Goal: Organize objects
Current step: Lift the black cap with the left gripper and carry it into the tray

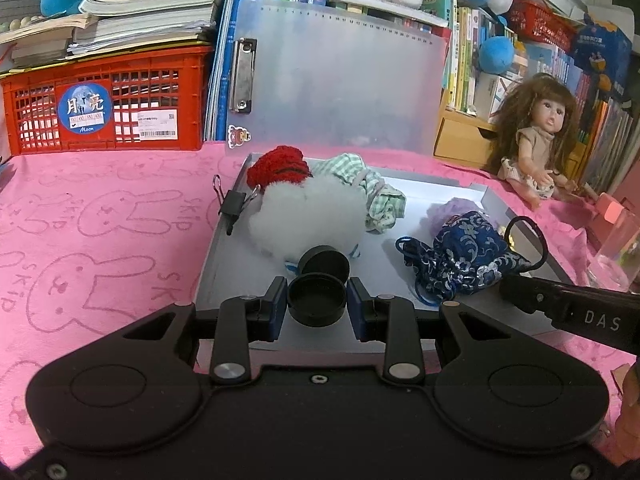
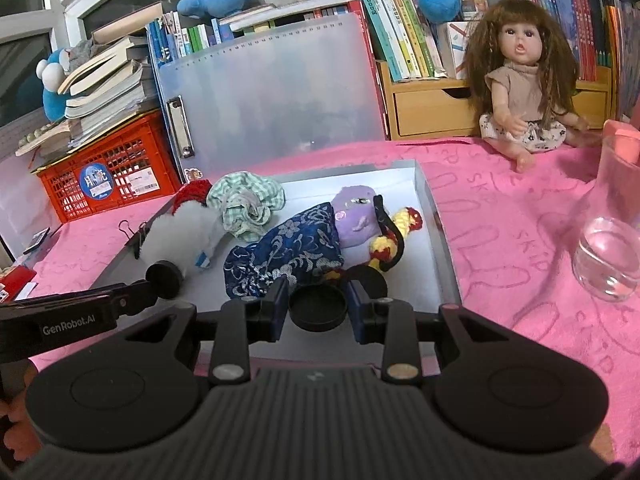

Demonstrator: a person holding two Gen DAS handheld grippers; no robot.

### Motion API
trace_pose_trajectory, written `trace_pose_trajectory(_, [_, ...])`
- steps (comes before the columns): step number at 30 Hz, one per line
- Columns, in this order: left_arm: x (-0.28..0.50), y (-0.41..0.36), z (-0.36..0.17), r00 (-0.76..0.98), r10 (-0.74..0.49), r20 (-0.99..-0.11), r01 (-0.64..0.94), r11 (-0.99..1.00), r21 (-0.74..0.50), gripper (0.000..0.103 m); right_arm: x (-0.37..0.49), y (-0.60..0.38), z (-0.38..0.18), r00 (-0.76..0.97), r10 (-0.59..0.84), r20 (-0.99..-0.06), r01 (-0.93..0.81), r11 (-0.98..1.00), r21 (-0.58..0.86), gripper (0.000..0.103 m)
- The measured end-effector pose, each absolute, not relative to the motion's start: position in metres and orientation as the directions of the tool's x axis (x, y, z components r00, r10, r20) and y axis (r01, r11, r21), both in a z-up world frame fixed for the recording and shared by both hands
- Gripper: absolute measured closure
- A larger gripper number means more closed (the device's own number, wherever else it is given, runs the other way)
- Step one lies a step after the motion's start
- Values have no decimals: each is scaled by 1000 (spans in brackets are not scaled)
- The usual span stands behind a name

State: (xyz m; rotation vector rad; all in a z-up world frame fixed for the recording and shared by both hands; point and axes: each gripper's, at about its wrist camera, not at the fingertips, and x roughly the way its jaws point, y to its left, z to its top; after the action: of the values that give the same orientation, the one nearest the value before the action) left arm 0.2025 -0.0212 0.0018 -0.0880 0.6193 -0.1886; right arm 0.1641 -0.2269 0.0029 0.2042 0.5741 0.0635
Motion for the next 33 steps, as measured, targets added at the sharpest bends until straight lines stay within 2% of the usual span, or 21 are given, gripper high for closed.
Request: trace_pose_trajectory(33, [227,-33,-12,786,-172,-594,136,985,-104,72,190,-211,-9,807,112,-580,-29,988,152,67])
